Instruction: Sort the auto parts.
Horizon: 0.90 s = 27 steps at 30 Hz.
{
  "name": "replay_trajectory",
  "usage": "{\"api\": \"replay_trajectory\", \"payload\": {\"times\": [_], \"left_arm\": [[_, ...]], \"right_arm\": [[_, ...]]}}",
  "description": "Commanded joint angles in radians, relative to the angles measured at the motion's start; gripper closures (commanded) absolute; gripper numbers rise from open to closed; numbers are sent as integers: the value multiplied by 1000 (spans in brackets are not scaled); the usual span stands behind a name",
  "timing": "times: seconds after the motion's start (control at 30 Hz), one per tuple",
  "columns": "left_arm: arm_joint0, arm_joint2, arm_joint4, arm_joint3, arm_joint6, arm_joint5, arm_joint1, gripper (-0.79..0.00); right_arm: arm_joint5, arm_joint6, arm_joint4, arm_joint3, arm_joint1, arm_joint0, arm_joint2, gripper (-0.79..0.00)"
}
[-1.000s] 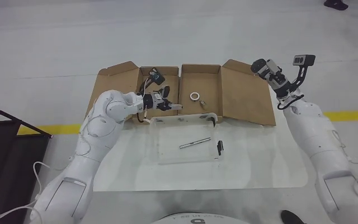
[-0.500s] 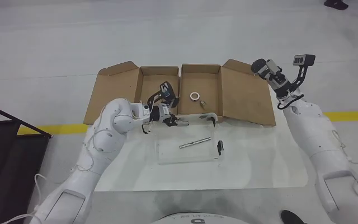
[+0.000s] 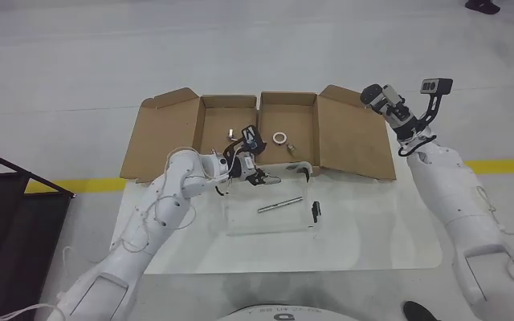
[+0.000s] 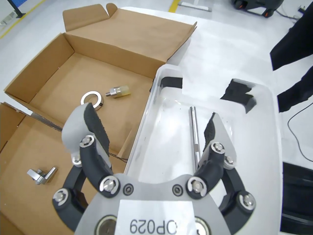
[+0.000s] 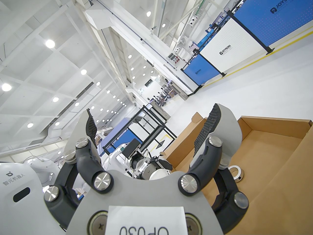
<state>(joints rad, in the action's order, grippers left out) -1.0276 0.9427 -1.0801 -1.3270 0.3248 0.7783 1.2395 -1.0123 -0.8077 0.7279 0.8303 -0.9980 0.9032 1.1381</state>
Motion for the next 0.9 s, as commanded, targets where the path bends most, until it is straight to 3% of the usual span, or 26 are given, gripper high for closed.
{"api": "replay_trajectory", "payload": {"times": [0.0,0.13,0.4,0.63,0.87], "left_arm": [[0,0,-3,0,1,-1,0,-785],[-3,-3,-4,-4,0,2,0,-785],[-61,19,-67,-99,11,116,-27,-785],[-102,-2,-148,-135,1,61,-32,-785],[-82,-81,-197,-102,30,40,-18,-686]], "right_arm": [[0,0,0,0,0,0,0,-785],[21,16,-1,11,-1,7,1,-785],[45,15,-89,103,5,47,21,-785],[0,8,-246,161,2,65,11,-785],[0,31,-342,216,-3,82,16,-785]]}}
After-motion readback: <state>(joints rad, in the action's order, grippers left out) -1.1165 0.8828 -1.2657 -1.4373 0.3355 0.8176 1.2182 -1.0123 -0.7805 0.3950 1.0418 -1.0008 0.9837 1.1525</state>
